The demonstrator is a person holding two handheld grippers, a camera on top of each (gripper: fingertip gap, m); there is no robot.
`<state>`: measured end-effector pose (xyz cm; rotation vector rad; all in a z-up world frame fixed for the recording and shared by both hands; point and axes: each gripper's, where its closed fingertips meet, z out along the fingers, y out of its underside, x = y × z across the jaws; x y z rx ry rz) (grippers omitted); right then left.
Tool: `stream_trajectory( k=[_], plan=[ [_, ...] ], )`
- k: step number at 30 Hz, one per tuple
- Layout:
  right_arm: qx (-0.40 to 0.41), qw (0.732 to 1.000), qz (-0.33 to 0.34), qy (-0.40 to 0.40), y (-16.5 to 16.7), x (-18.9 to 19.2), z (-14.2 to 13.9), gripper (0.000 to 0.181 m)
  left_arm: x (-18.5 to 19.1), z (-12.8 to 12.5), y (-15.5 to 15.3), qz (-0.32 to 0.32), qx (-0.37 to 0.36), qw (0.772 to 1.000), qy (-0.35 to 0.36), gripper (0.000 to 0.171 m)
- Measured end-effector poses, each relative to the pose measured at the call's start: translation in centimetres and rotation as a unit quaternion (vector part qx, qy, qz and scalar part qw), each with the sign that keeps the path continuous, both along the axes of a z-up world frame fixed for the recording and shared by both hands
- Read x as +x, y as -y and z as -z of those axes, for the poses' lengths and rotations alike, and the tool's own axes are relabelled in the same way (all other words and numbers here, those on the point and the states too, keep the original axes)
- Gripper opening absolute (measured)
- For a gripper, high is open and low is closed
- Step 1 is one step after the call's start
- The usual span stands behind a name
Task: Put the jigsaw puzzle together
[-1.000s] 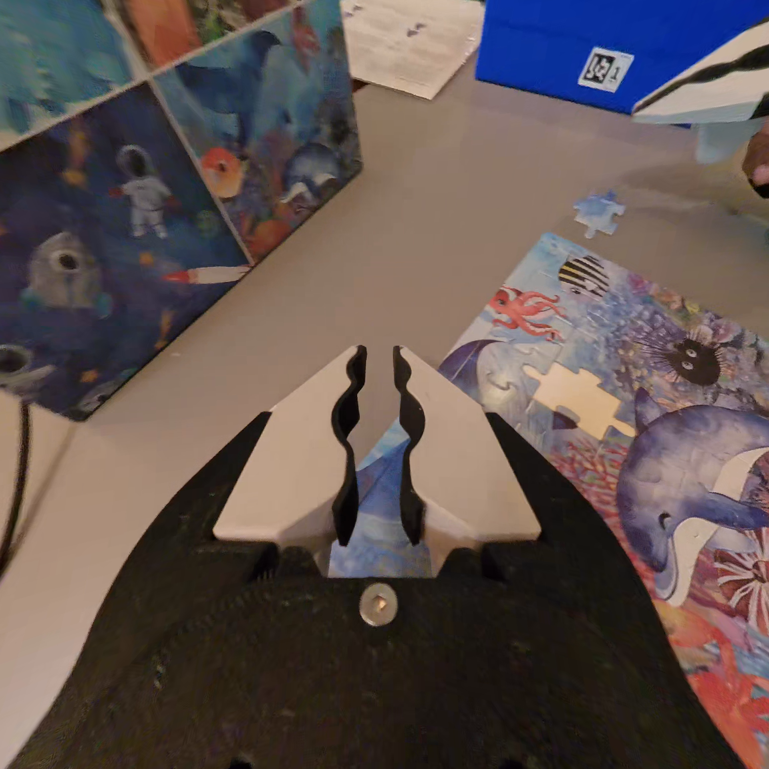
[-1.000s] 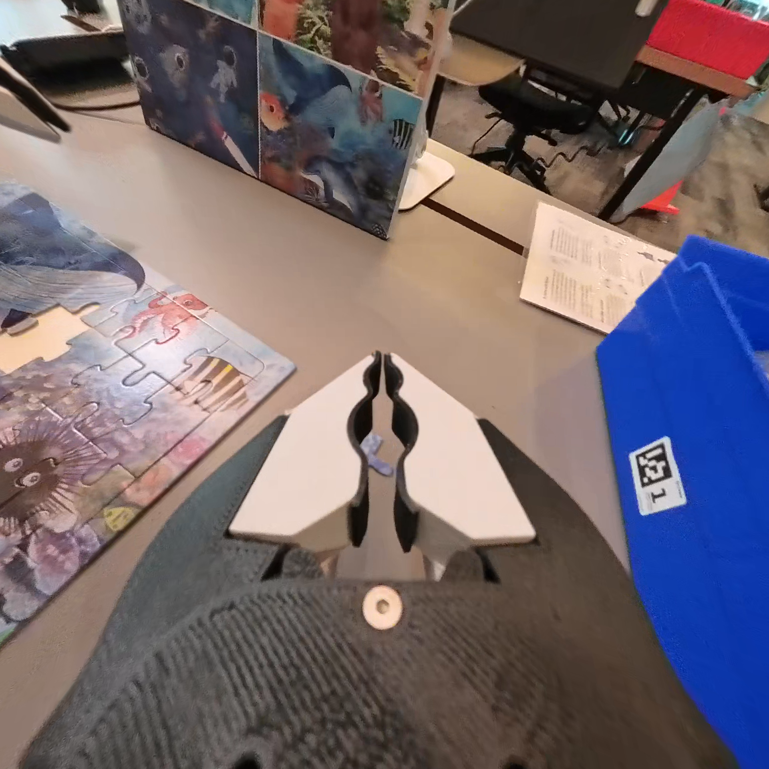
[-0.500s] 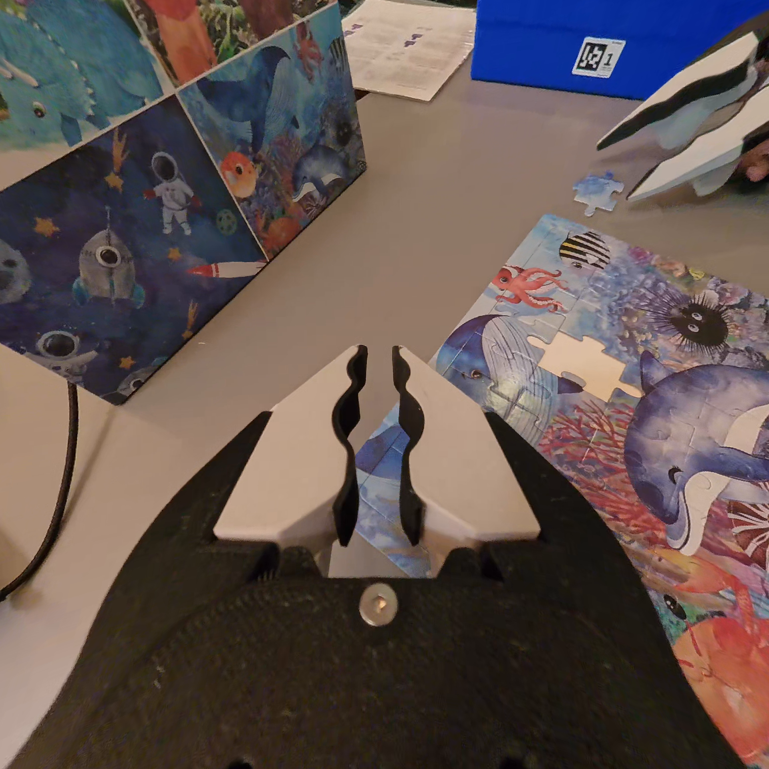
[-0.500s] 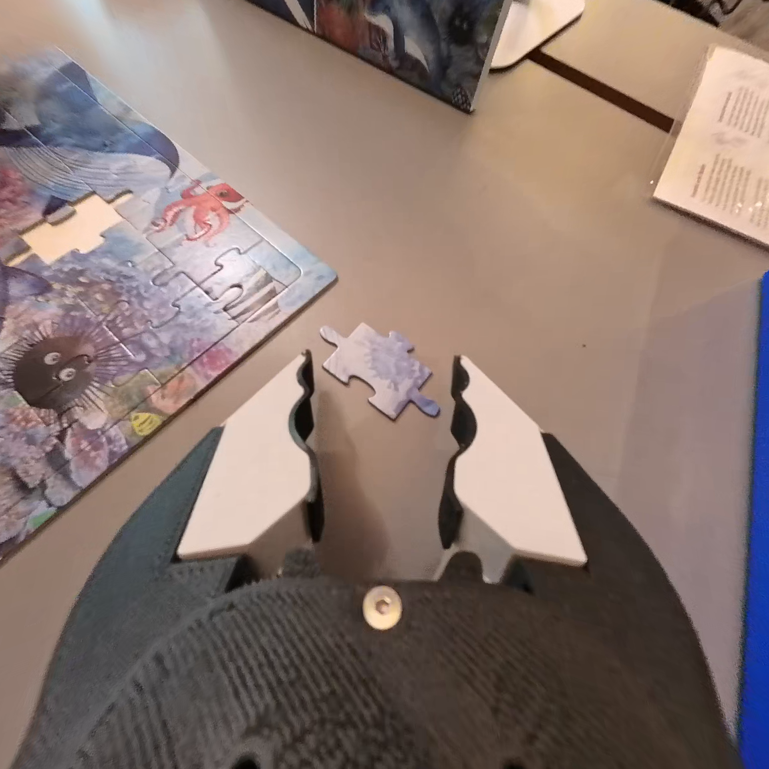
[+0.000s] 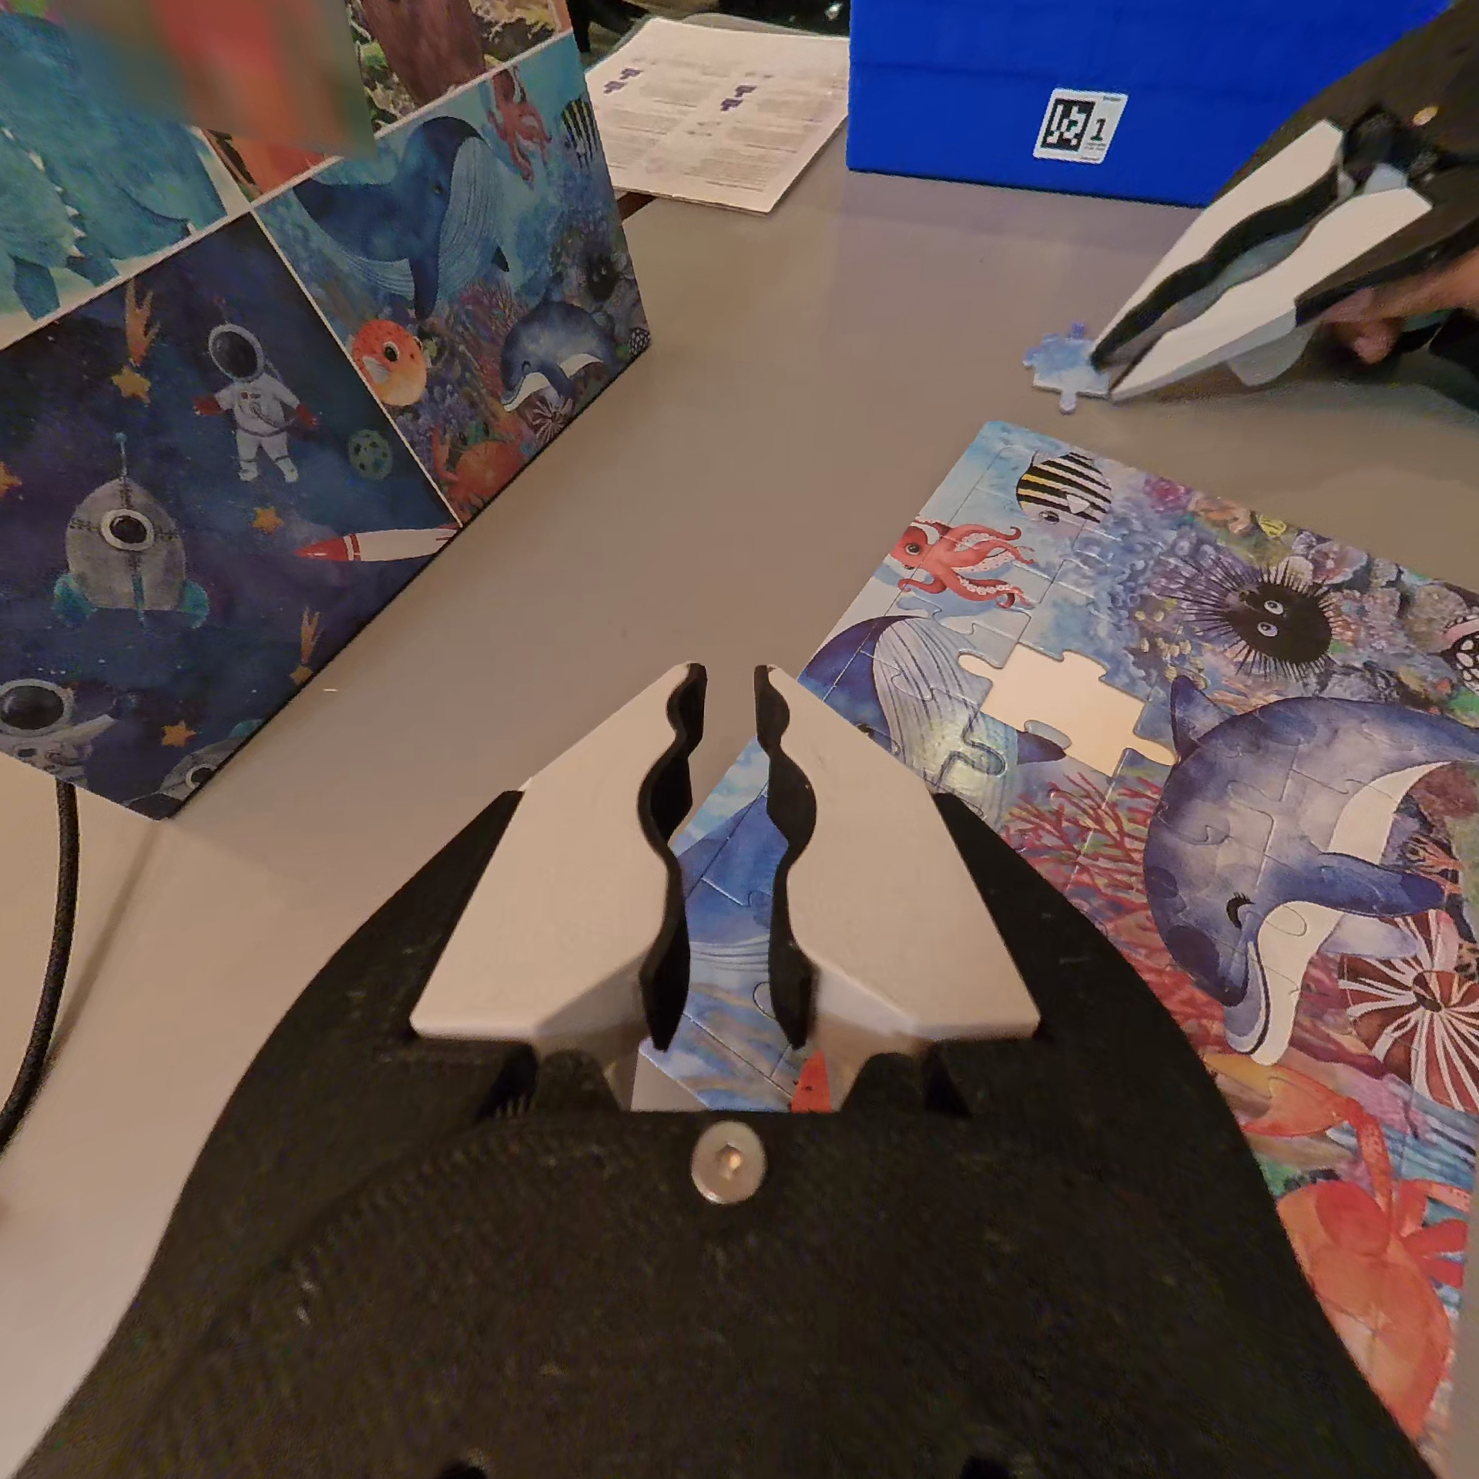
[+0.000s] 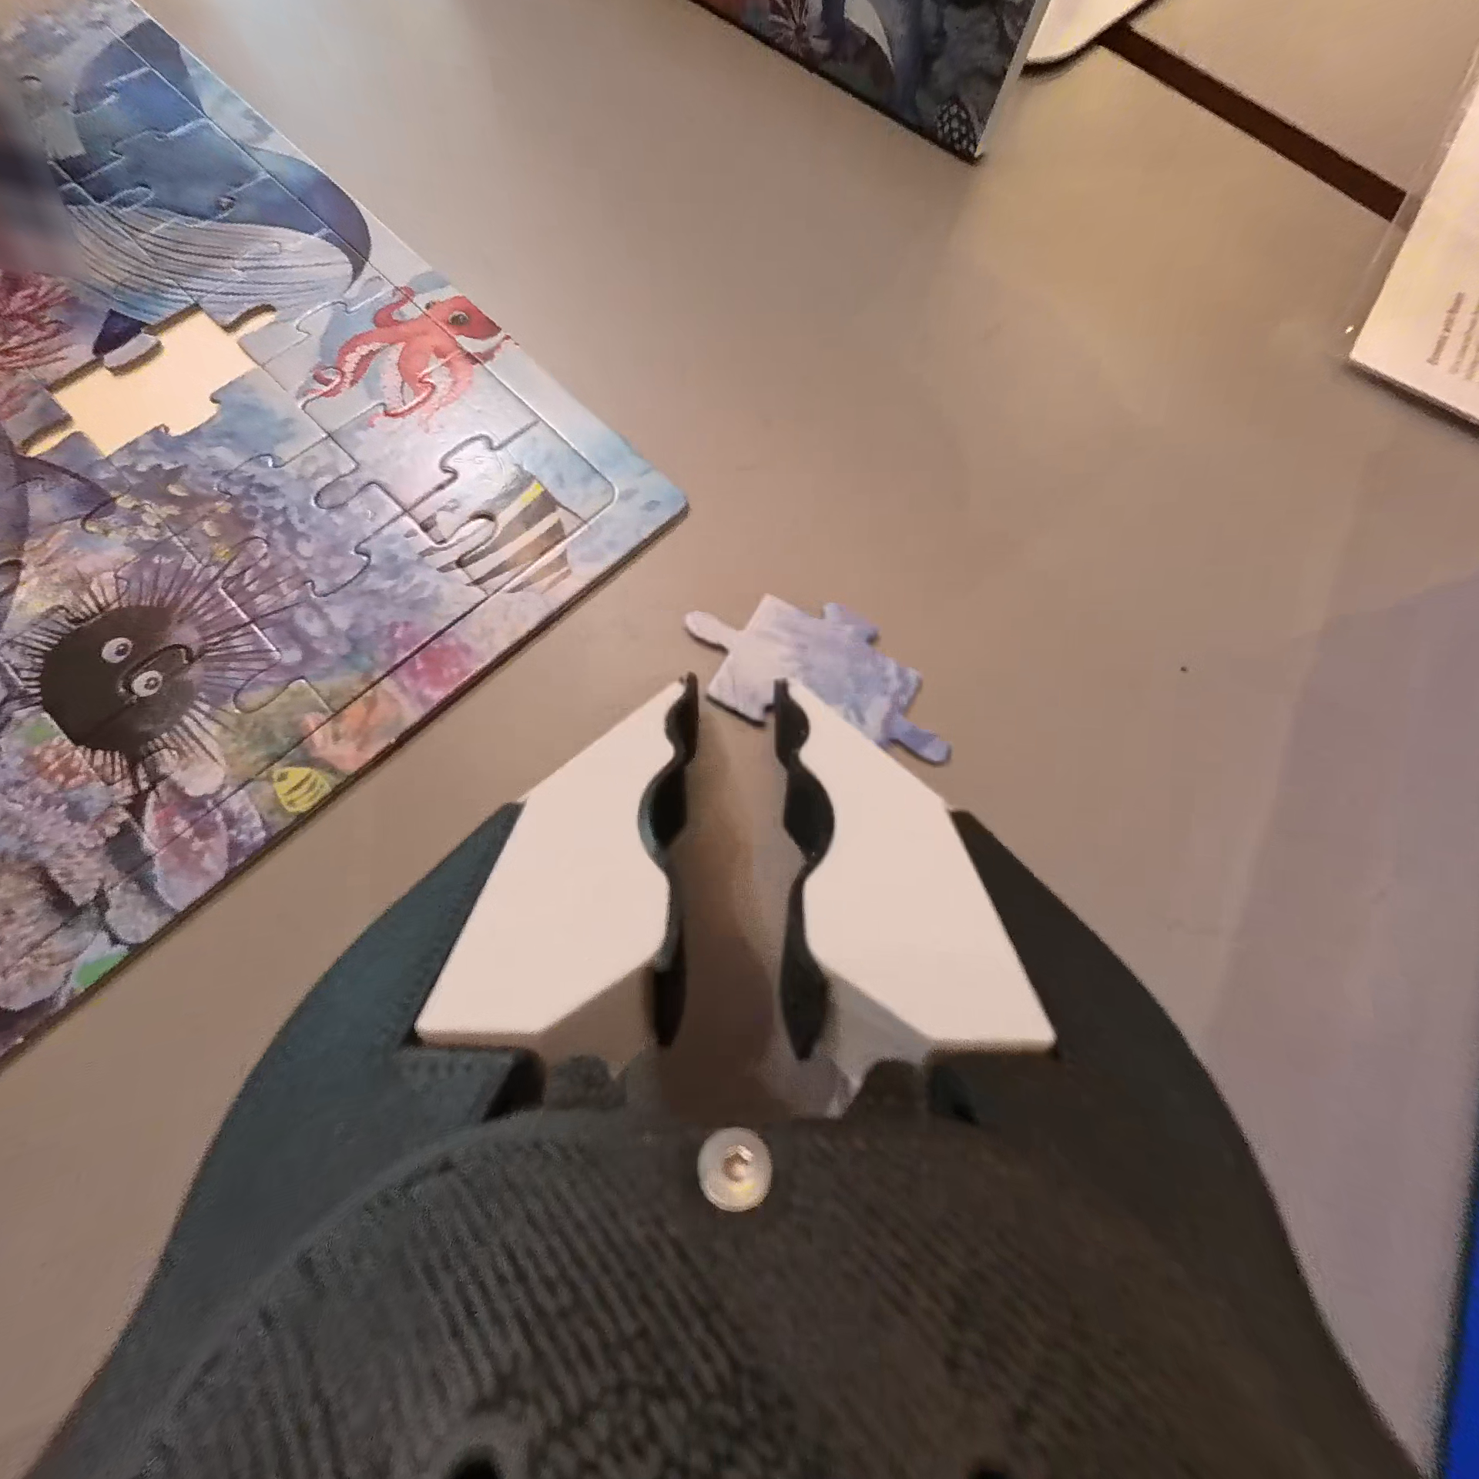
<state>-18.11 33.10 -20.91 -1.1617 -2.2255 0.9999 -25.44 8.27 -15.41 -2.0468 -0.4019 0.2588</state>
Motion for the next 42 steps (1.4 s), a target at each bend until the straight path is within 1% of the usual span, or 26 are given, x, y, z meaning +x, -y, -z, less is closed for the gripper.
stream_trajectory(
  k=[4,6,7,9,10,13,15,18,24,28,30,31,39,40,41,42],
  plan=[
    [0.004,1.000,0.016,-0.007,-0.6,-0.2,-0.2,0.020,0.1,0.1,-0.1,0.002,-0.001,1.000,-0.001,0.010],
    [0.026,0.998,0.049,-0.005,-2.0,-0.5,0.2,0.023,0.1,0.2,-0.1,0.003,-0.003,1.000,0.000,0.011],
    [0.038,0.997,0.071,-0.009,-2.9,-0.7,0.1,0.020,0.1,0.2,-0.1,0.003,-0.004,1.000,0.000,0.011],
    [0.063,0.990,0.126,-0.020,-5.3,-1.1,-0.1,0.021,0.1,0.3,-0.1,0.003,-0.005,1.000,0.000,0.011],
    [0.059,0.988,0.140,-0.025,-5.9,-1.2,-0.4,0.023,0.1,0.4,-0.1,0.004,-0.006,1.000,0.000,0.011],
    [-0.008,0.990,0.136,-0.032,-5.2,-1.3,-1.2,0.038,0.1,0.5,-0.2,0.005,-0.007,1.000,0.002,0.011],
    [-0.034,0.991,0.124,-0.026,-4.5,-1.3,-1.3,0.051,0.2,0.6,-0.3,0.007,-0.009,1.000,0.004,0.011],
    [-0.019,0.993,0.112,-0.017,-4.0,-1.3,-0.8,0.066,0.2,0.8,-0.3,0.009,-0.011,1.000,0.004,0.011],
    [-0.007,0.995,0.098,0.024,-4.2,-1.6,0.6,0.079,0.3,0.9,-0.4,0.011,-0.010,1.000,0.008,0.011],
    [-0.010,0.994,0.105,0.023,-5.1,-2.2,0.5,0.065,0.4,0.9,-0.5,0.013,-0.006,1.000,0.013,0.011],
    [-0.010,0.994,0.105,0.022,-5.1,-2.1,0.5,0.052,0.4,1.0,-0.5,0.014,-0.007,1.000,0.013,0.012],
    [-0.009,0.994,0.102,0.021,-5.0,-2.1,0.4,0.049,0.4,1.0,-0.5,0.014,-0.008,1.000,0.012,0.012],
    [-0.018,0.995,0.098,0.017,-4.7,-1.5,0.2,0.047,0.5,1.0,-0.6,0.015,-0.010,1.000,0.010,0.011],
    [-0.025,0.995,0.096,0.011,-4.5,-1.4,-0.1,0.044,0.5,1.0,-0.6,0.015,-0.009,1.000,0.009,0.011],
    [-0.035,0.995,0.090,0.000,-4.1,-1.4,-0.6,0.022,0.5,0.9,-0.6,0.015,-0.009,1.000,0.008,0.011],
    [-0.046,0.995,0.085,-0.016,-3.8,-1.4,-1.3,0.024,0.5,0.9,-0.6,0.016,-0.008,1.000,0.008,0.011]
  ],
)
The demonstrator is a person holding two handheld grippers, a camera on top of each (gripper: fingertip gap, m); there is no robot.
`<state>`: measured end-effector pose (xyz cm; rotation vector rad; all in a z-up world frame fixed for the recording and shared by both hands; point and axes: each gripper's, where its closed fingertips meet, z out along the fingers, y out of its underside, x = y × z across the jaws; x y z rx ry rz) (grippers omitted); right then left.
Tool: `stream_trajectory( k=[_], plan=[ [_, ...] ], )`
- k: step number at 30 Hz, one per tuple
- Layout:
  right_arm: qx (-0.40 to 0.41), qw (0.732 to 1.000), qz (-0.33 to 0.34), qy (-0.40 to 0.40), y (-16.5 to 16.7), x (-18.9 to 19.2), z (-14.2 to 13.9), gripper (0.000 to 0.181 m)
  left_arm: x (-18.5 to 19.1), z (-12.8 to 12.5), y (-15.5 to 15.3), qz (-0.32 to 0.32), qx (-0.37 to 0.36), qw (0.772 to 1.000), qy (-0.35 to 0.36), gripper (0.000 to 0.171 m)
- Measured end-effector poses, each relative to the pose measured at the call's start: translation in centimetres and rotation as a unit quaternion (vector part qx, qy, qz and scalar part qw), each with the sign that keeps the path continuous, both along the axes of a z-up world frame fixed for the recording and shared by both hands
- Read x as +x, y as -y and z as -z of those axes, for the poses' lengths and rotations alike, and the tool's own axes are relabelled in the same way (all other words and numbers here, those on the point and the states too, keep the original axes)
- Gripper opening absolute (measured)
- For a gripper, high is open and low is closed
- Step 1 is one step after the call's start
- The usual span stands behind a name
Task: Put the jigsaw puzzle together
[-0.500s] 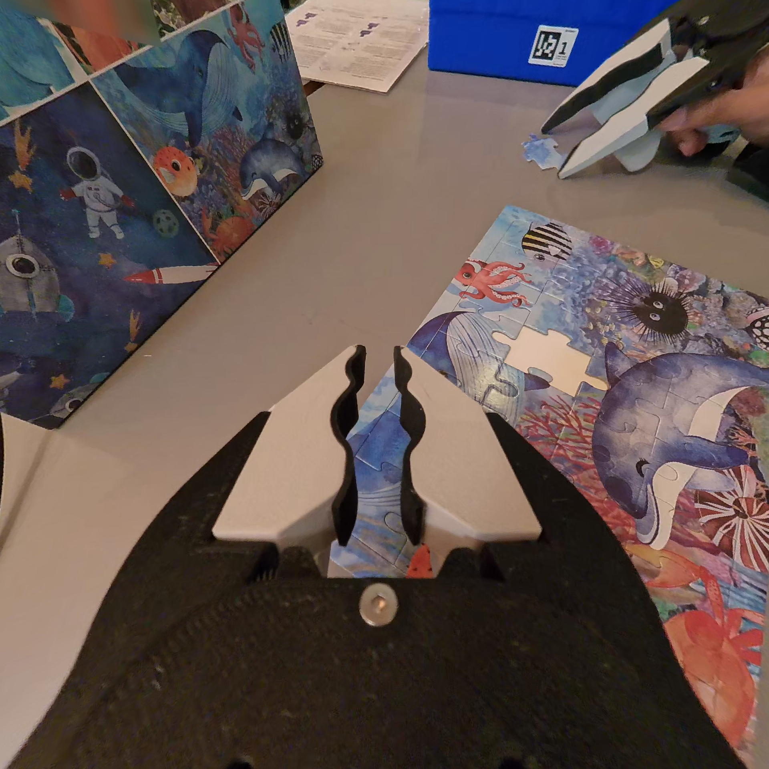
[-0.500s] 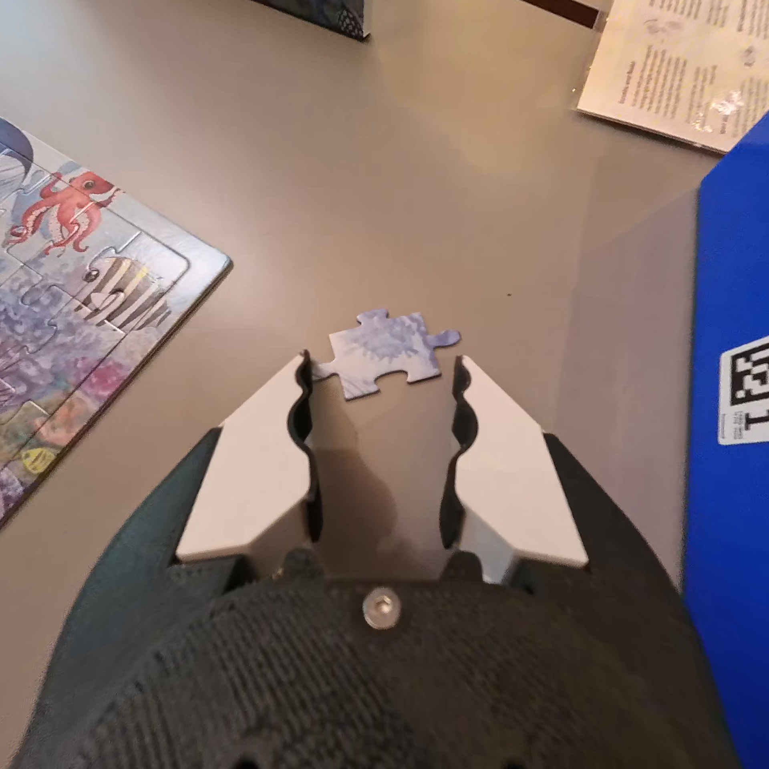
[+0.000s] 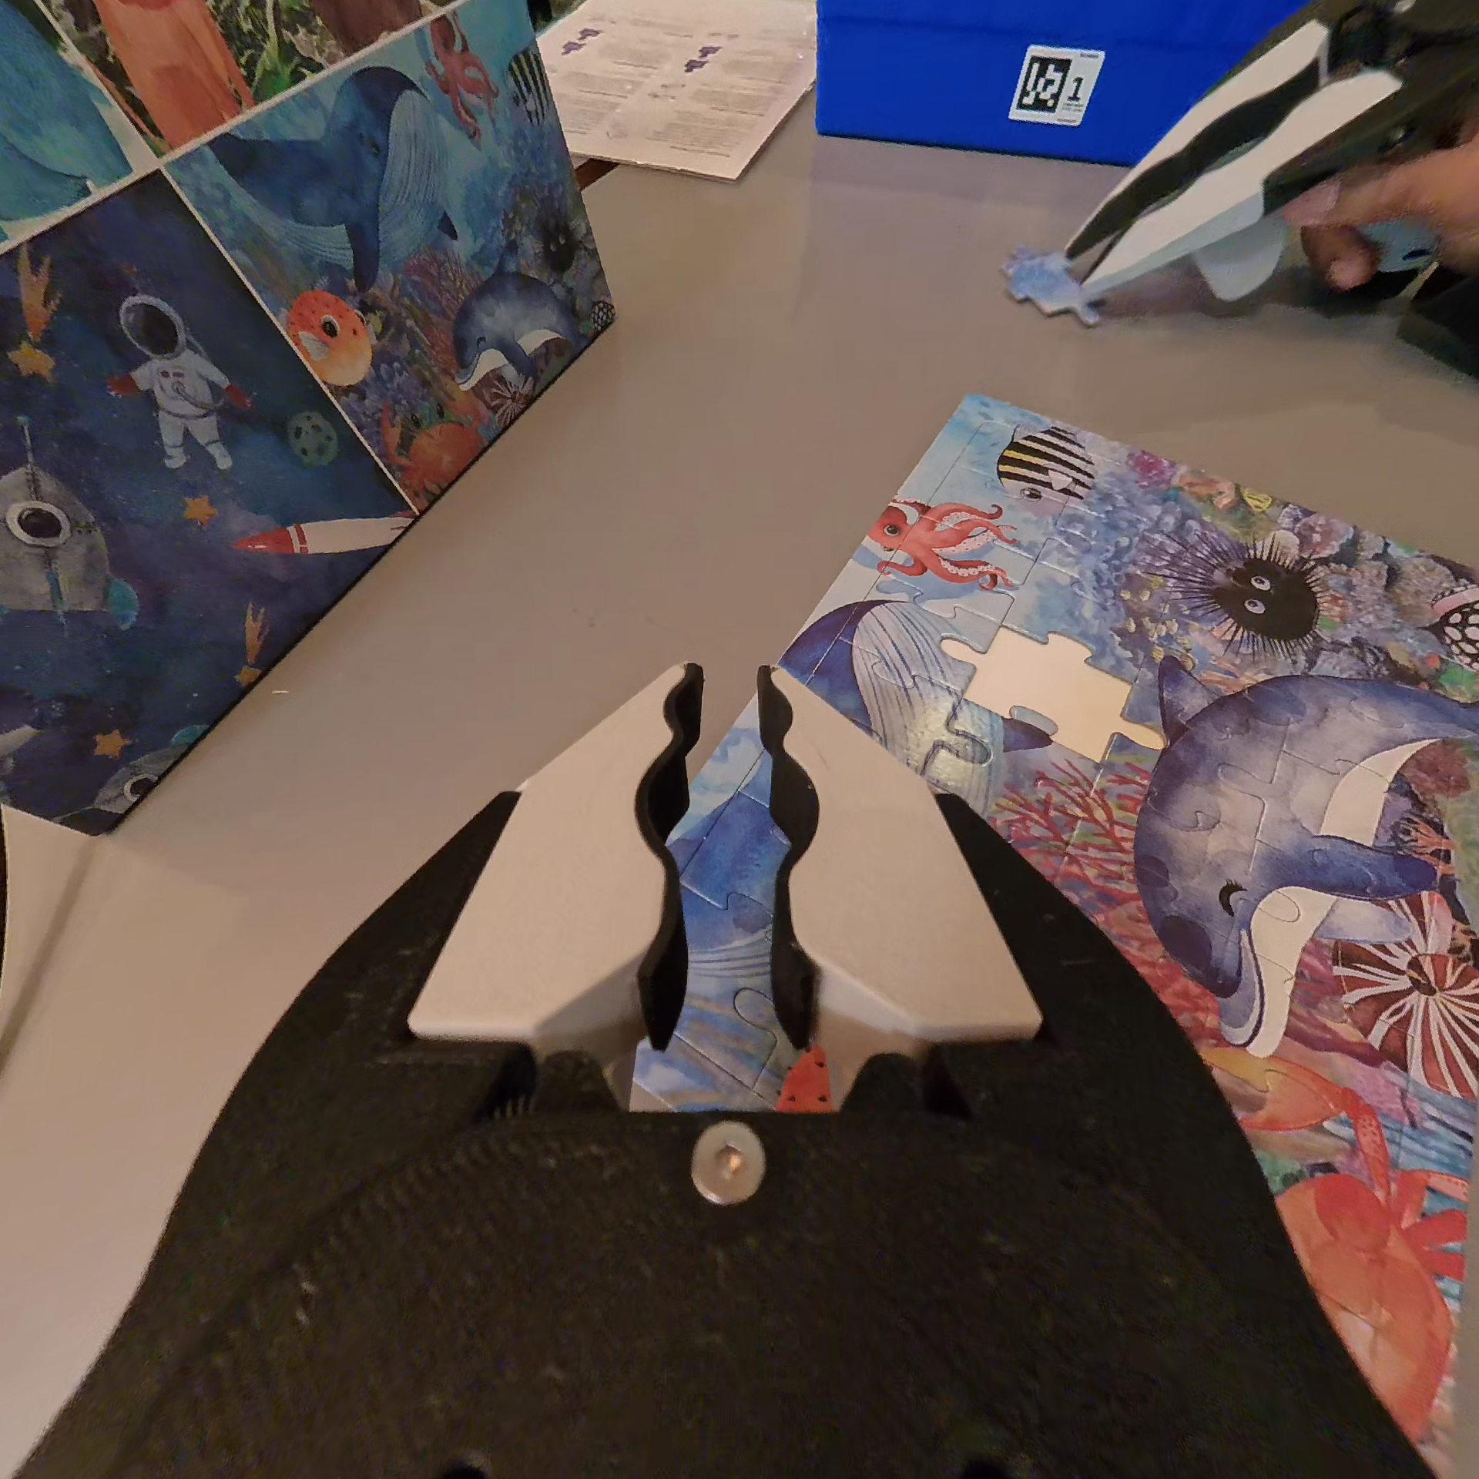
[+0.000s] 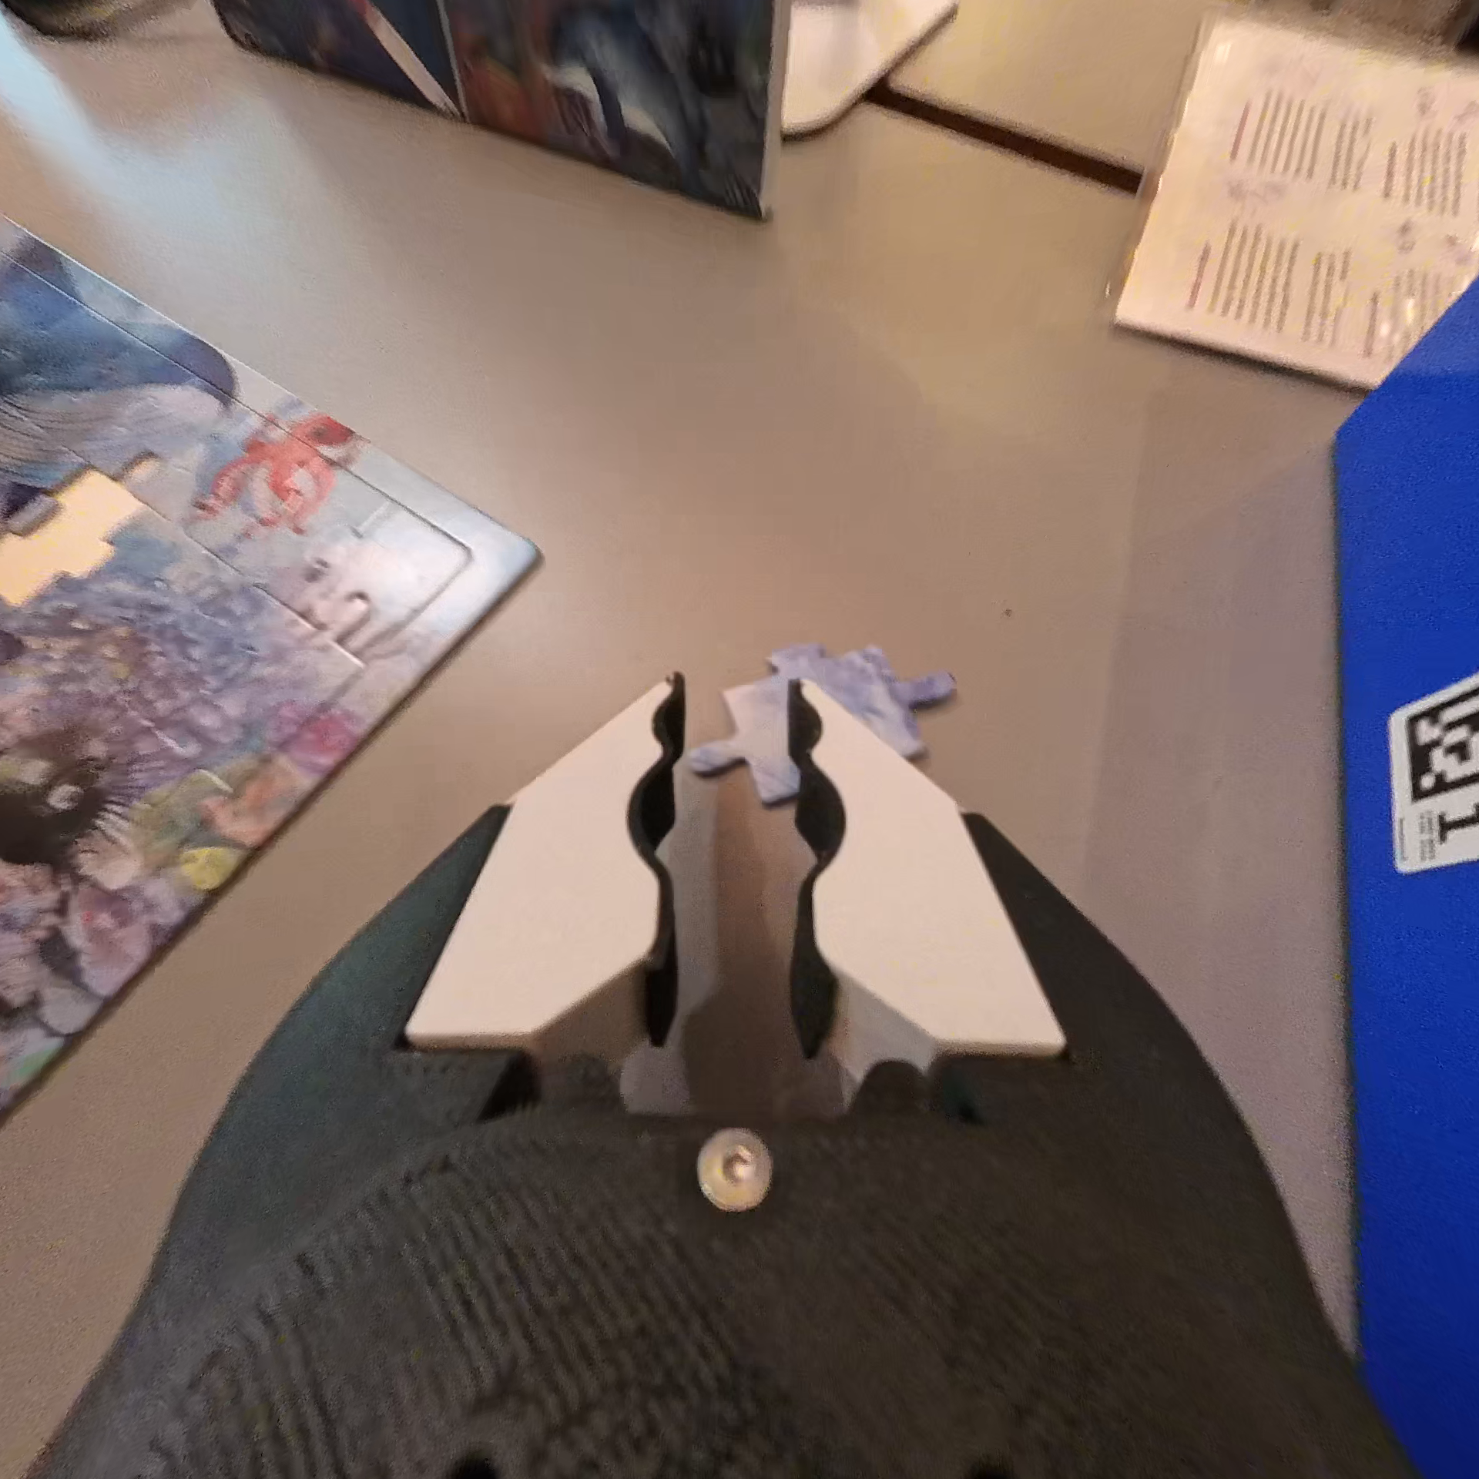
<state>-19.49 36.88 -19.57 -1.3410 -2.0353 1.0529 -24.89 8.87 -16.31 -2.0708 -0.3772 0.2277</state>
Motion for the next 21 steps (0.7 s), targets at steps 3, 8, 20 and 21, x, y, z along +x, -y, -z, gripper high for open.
stream_trajectory(
  k=[3,8,20,21],
  plan=[
    [-0.026,0.999,-0.010,-0.044,1.1,0.0,-2.2,0.029,0.3,-0.2,-0.3,0.007,0.006,1.000,0.003,0.013],
    [-0.007,0.999,0.024,-0.034,0.2,-0.4,-1.5,0.044,0.8,0.3,-0.6,0.015,0.000,1.000,0.006,0.013],
    [-0.007,0.998,0.014,0.060,-0.4,1.3,1.6,0.045,1.1,0.4,-1.0,0.021,-0.003,1.000,0.005,0.013],
    [-0.036,0.997,-0.018,0.068,0.8,1.9,1.4,0.029,1.1,0.4,-1.0,0.021,-0.002,1.000,0.005,0.013]
  ],
)
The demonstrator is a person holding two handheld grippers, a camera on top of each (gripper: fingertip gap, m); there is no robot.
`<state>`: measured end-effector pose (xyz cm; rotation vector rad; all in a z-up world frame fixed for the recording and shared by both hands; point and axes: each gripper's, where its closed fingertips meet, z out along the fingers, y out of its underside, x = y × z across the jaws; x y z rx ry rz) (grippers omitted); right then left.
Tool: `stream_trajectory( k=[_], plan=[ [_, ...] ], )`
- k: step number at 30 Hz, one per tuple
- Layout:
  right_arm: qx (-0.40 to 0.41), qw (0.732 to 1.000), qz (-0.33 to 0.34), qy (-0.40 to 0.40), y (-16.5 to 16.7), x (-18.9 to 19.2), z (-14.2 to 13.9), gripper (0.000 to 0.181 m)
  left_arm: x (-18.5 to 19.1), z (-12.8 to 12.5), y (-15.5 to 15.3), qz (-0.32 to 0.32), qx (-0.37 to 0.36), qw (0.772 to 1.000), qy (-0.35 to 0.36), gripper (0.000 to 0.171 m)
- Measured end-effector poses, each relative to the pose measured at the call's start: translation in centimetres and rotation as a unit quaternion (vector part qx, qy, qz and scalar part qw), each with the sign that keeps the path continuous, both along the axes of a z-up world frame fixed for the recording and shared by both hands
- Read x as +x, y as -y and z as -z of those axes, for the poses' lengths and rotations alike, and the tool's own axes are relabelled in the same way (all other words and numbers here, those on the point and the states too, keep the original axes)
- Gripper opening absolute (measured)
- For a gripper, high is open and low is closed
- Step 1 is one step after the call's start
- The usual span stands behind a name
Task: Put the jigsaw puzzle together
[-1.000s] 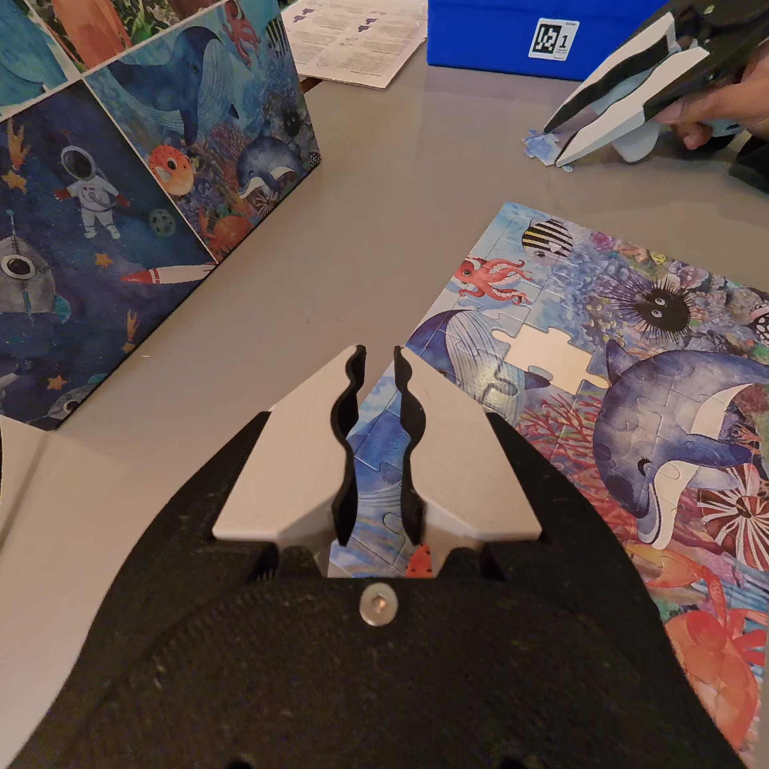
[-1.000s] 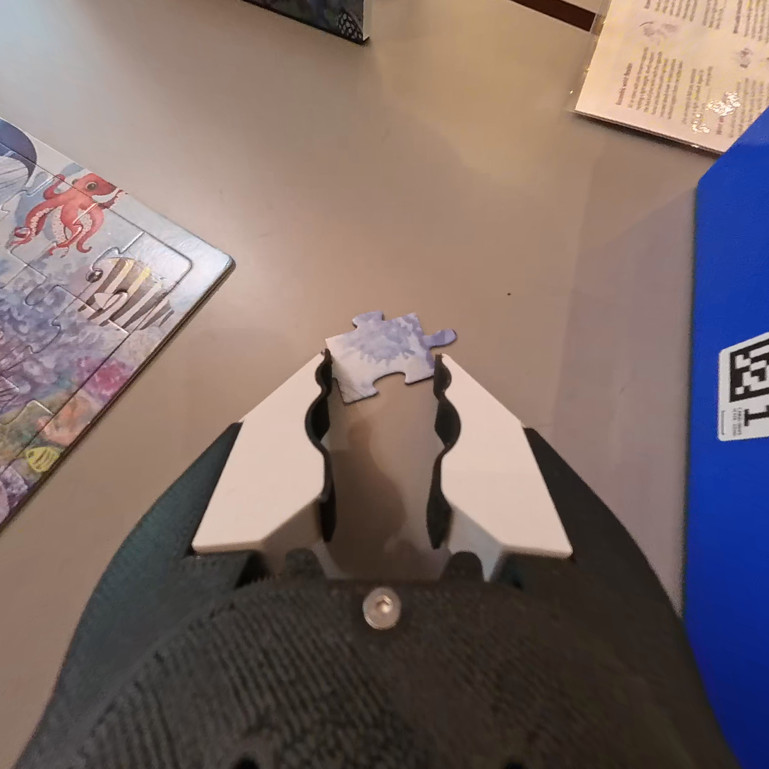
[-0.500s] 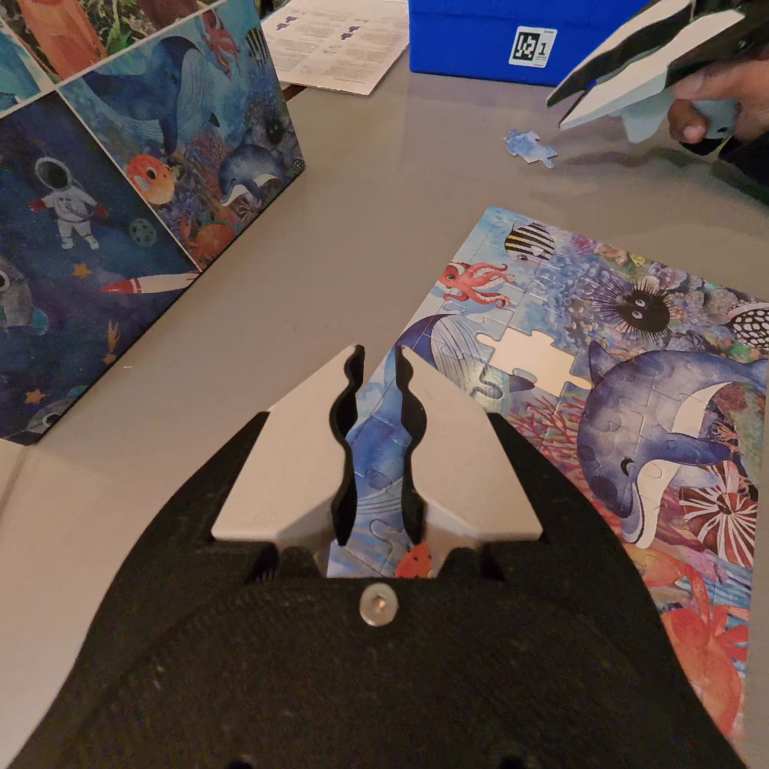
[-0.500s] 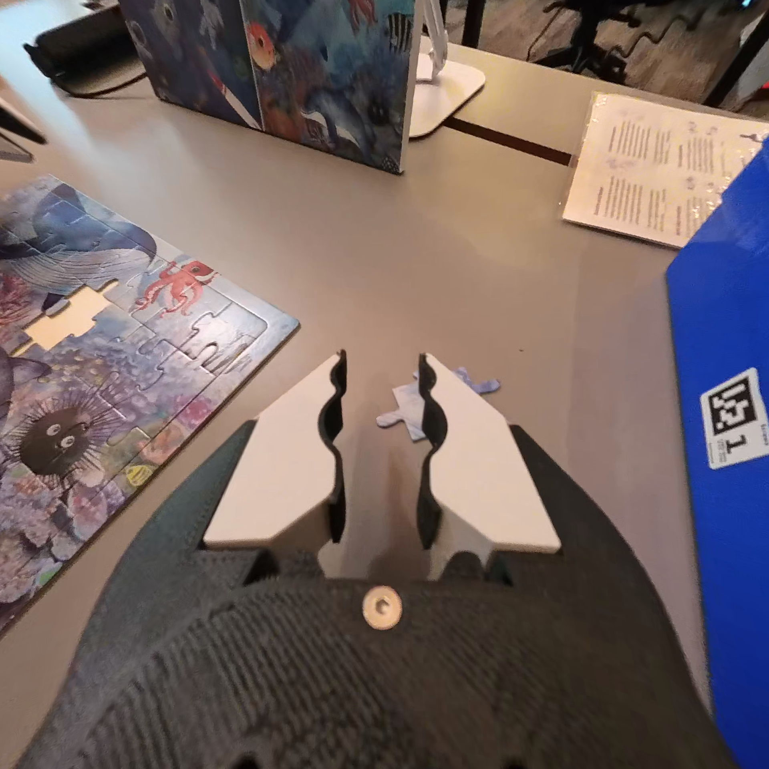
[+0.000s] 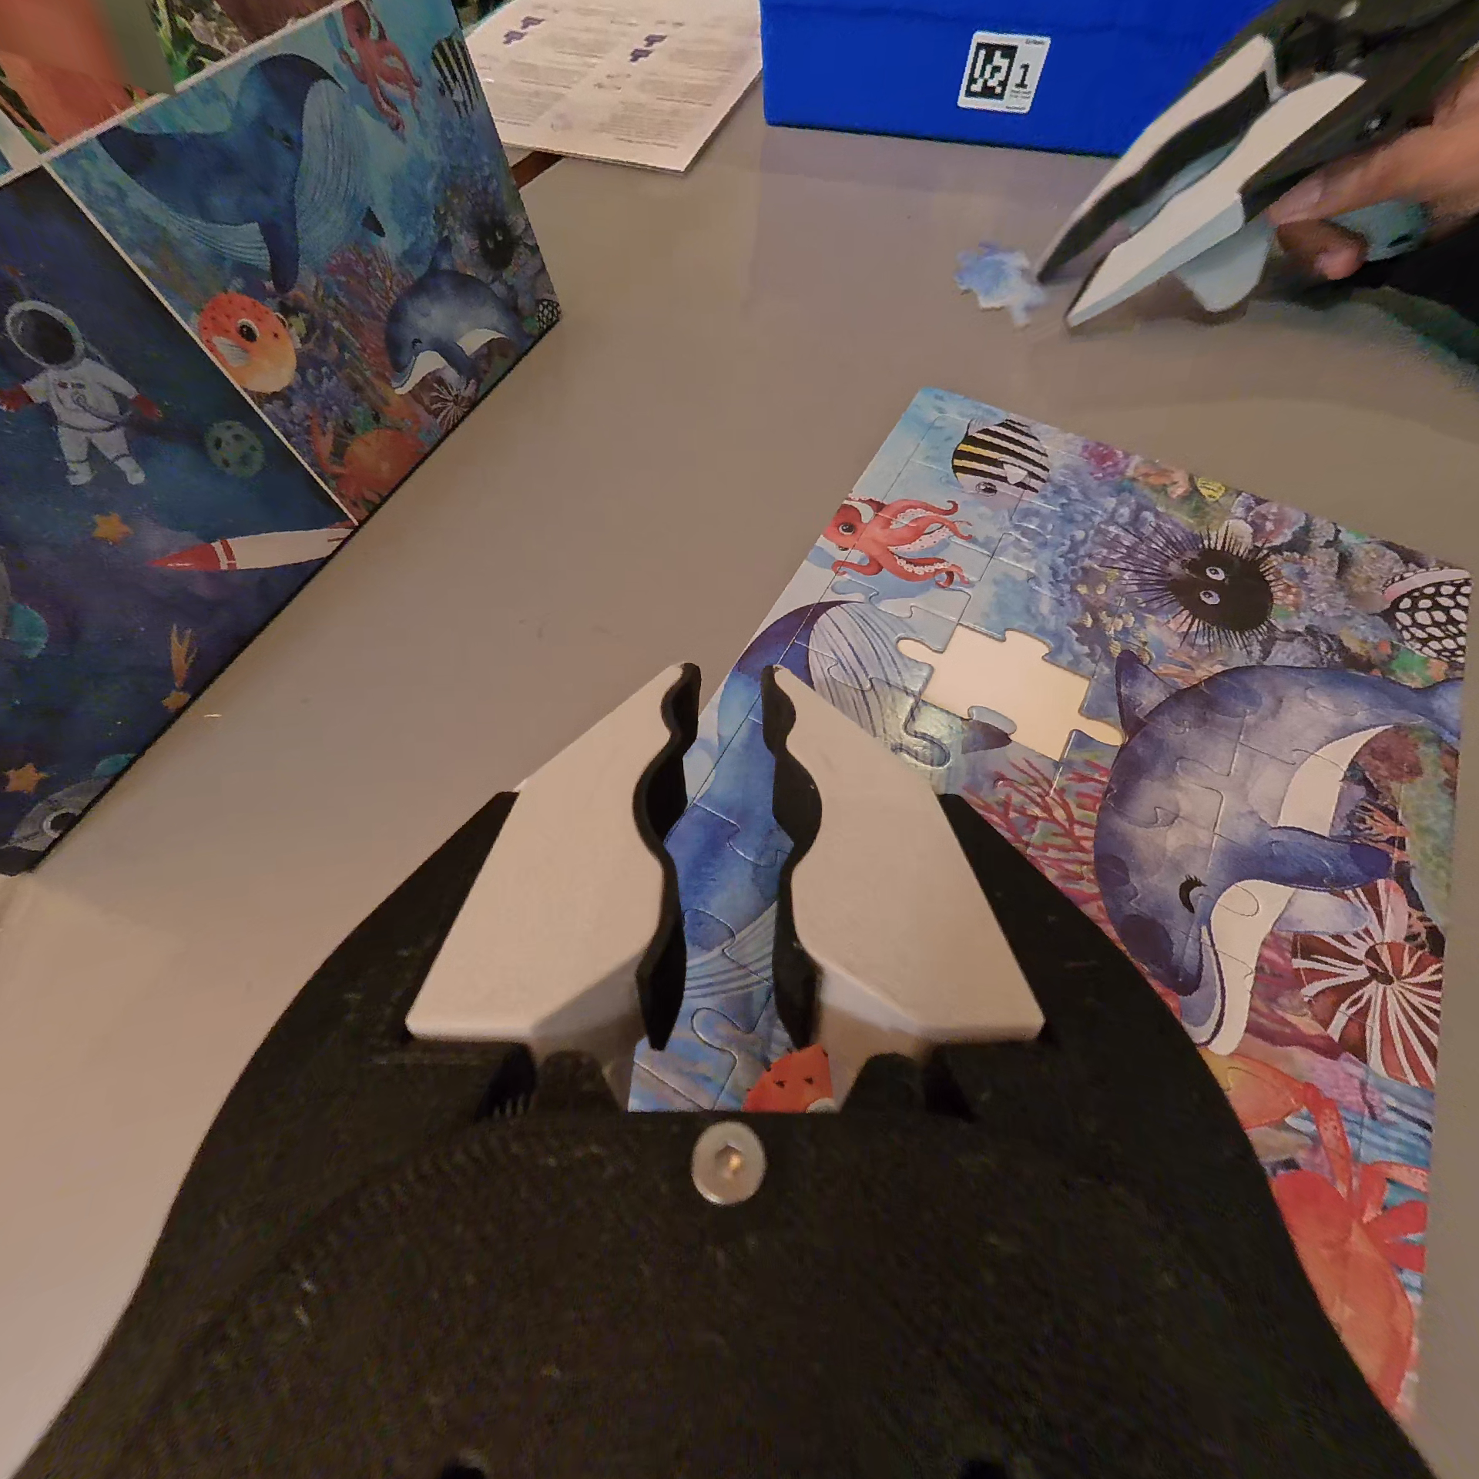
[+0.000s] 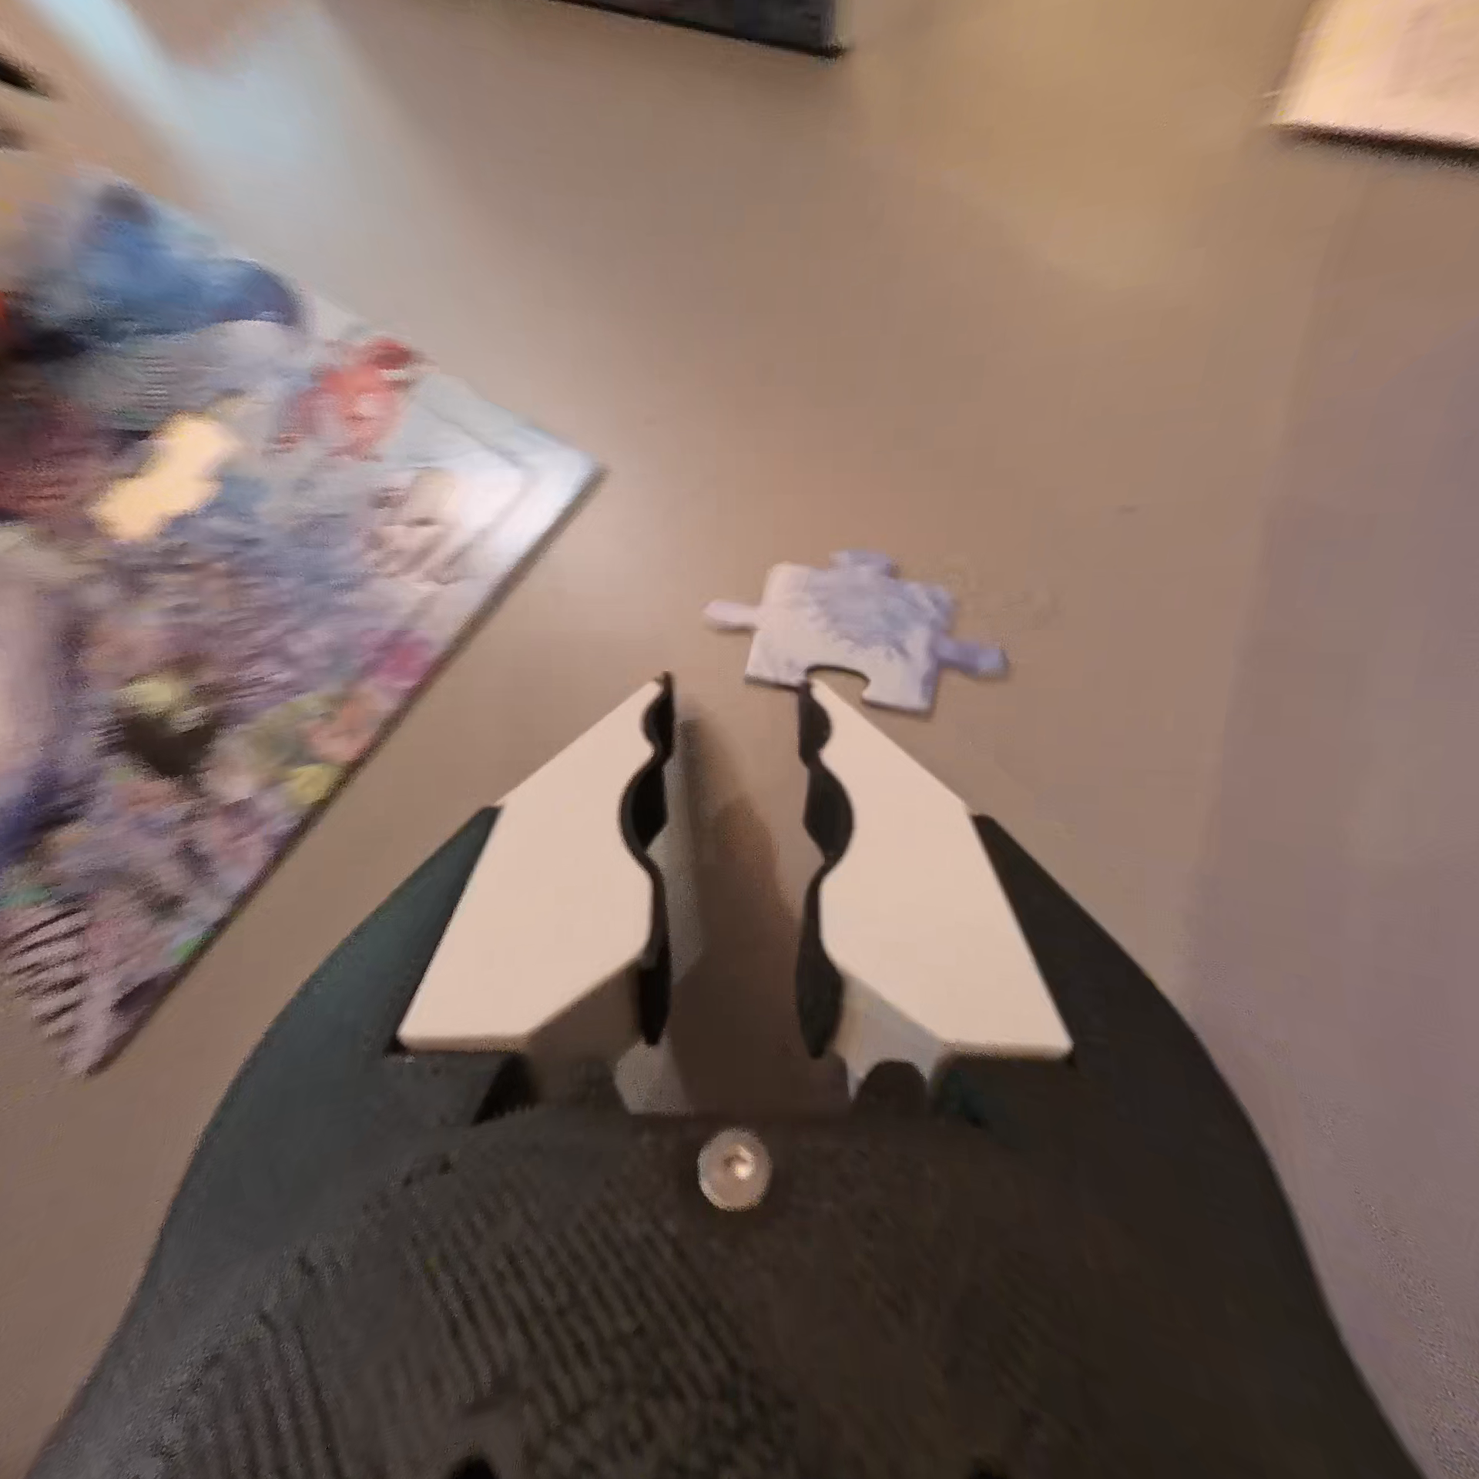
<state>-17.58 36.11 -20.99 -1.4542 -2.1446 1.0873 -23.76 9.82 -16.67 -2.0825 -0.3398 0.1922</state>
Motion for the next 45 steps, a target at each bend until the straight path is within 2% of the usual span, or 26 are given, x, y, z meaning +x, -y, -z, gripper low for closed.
stream_trajectory(
  k=[2,3,5,10,13,15,18,20,21,22,23,25,26,29,32,36,41,45],
  plan=[
    [-0.074,0.994,-0.074,0.021,2.9,1.2,-0.5,0.027,0.0,0.0,0.0,0.001,0.001,1.000,0.001,0.013],
    [-0.090,0.992,-0.084,0.021,3.5,1.3,-0.9,0.030,0.0,0.0,0.0,0.001,0.001,1.000,0.001,0.013],
    [-0.077,0.995,-0.067,0.002,3.1,0.6,-1.1,0.033,0.0,0.2,0.0,0.002,-0.002,1.000,0.001,0.013],
    [0.025,0.998,-0.005,-0.061,0.2,-0.9,-1.7,0.042,0.1,0.3,-0.1,0.004,-0.004,1.000,0.002,0.013],
    [0.037,0.994,-0.025,-0.096,0.1,-1.2,-2.2,0.057,0.0,0.4,-0.1,0.004,-0.003,1.000,0.004,0.013],
    [0.034,0.996,-0.027,-0.076,-0.4,-1.2,-1.4,0.067,0.1,0.4,-0.1,0.005,-0.003,1.000,0.006,0.013],
    [0.020,0.999,-0.033,-0.019,-0.5,-0.7,0.0,0.069,0.1,0.3,-0.1,0.006,-0.003,1.000,0.002,0.013],
    [0.023,0.999,-0.033,-0.016,-0.4,-0.3,0.1,0.066,0.1,0.2,-0.1,0.005,-0.003,1.000,-0.001,0.013],
    [0.024,0.999,-0.035,-0.016,-0.4,0.0,0.1,0.059,0.1,0.2,-0.1,0.005,-0.003,1.000,-0.002,0.013],
    [0.017,0.999,-0.046,-0.011,-0.1,0.7,0.1,0.044,0.1,0.1,-0.1,0.005,-0.003,1.000,-0.002,0.013],
    [-0.011,0.997,-0.078,-0.001,0.9,1.7,-0.1,0.026,0.1,0.1,0.0,0.004,-0.003,1.000,-0.002,0.013],
    [-0.092,0.983,-0.156,0.016,3.7,3.9,-1.2,0.017,0.1,0.0,0.0,0.004,-0.002,1.000,-0.005,0.013],
    [-0.112,0.979,-0.170,0.006,4.2,4.2,-1.9,0.015,0.1,-0.1,0.0,0.004,-0.002,1.000,-0.007,0.013],
    [-0.096,0.988,-0.102,-0.070,2.7,1.8,-3.5,0.036,0.0,-0.1,0.1,0.003,-0.003,1.000,-0.009,0.013],
    [-0.068,0.993,-0.051,-0.078,2.4,0.6,-3.2,0.047,0.0,0.2,0.0,0.004,-0.005,1.000,-0.003,0.013],
    [0.021,0.998,-0.019,-0.060,3.1,0.3,-1.2,0.047,0.0,0.6,0.0,0.004,-0.011,1.000,-0.002,0.013],
    [0.037,0.997,0.031,-0.054,4.6,-0.3,-0.9,0.047,0.0,1.0,-0.1,0.006,-0.013,1.000,0.006,0.013],
    [0.102,0.993,0.048,-0.042,4.5,-0.5,0.2,0.046,0.2,1.3,-0.2,0.009,-0.018,1.000,0.007,0.013]
  ],
)
